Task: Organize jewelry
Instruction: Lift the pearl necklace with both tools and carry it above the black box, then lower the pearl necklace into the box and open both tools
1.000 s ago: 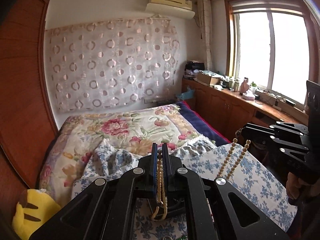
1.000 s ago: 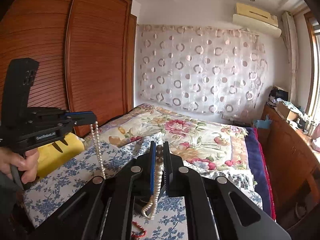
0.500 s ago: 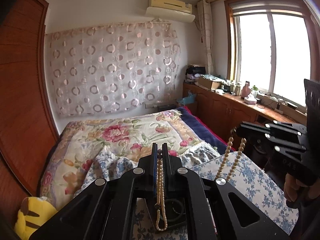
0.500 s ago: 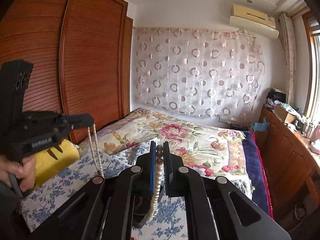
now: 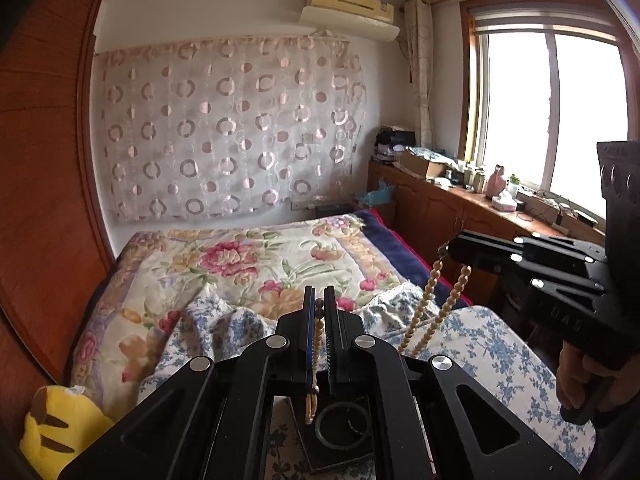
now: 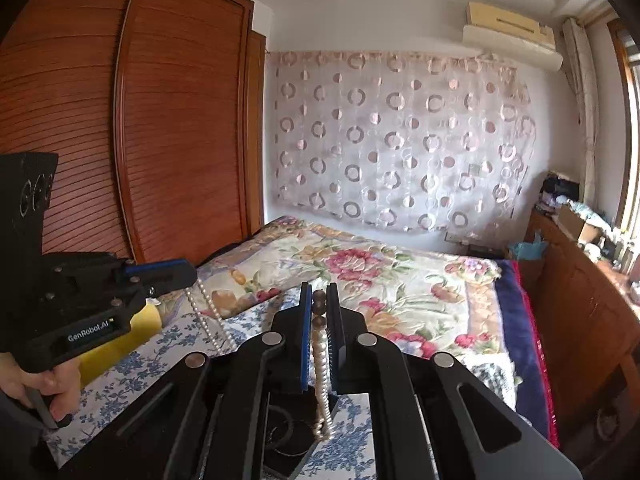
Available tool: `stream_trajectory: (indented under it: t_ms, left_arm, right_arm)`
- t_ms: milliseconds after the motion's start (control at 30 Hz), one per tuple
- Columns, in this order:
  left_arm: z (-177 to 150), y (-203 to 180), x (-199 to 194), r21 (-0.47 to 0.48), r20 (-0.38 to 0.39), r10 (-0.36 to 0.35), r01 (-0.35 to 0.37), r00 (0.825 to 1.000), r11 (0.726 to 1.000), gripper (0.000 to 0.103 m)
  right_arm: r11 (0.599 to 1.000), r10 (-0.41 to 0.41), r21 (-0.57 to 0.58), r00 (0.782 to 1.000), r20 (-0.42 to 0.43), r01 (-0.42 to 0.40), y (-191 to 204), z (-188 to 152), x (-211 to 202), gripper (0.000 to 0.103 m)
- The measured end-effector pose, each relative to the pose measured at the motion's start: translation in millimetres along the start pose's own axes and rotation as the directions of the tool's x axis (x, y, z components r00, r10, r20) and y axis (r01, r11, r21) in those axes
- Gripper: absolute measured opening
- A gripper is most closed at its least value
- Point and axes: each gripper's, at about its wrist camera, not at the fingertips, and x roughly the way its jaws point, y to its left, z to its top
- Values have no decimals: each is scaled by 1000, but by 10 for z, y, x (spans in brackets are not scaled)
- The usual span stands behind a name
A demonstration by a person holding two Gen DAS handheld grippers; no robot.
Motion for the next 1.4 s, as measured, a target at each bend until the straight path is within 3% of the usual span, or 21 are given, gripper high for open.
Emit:
stream_trajectory:
  t_ms: [267, 533, 667, 867, 933, 1033, 1200, 1300, 1400]
  left_arm:
    - [-409, 77, 286, -11, -105, -9, 8, 994, 1000, 4]
    - [-732, 112, 404, -10, -160, -7, 6, 987, 1000, 4]
    - [-838, 150, 336, -12, -161, -3, 2, 987, 1000, 15]
    - [-1051, 196, 184, -12, -170, 6, -9, 985, 1000, 19]
    - [-1118, 207, 140, -11, -175, 9, -11, 985, 1000, 26]
    - [-1219, 190, 88, 2, -179, 24, -24, 984, 1000, 34]
    - [-1365, 171, 31, 7, -197, 22, -21, 980, 1000, 35]
    - [-1416, 152, -16, 9, -194, 20, -18, 981, 1000, 47]
    - [-1474, 123, -60, 13, -190, 17, -15, 982, 1000, 50]
  right_arm:
    - [999, 25, 29, 997, -68, -23, 2, -218, 333, 8]
    - [999, 28, 21, 999, -17, -28, 59, -33, 340, 8]
    - [1000, 17, -5, 1000, -13, -18, 118, 45, 376, 8]
    - [1000, 20, -10, 999, -25, -20, 191, 43, 428, 8]
    - [1000, 22, -12, 999, -43, -23, 216, 4, 477, 8]
    - [1000, 19, -8, 996, -88, -19, 236, -101, 611, 8]
    - [1000, 20, 0, 987, -160, -20, 244, -405, 784, 9]
    - [1000, 18, -3, 984, -178, -19, 252, -528, 802, 9]
    - [1000, 26, -7, 983, -180, -27, 247, -605, 762, 9]
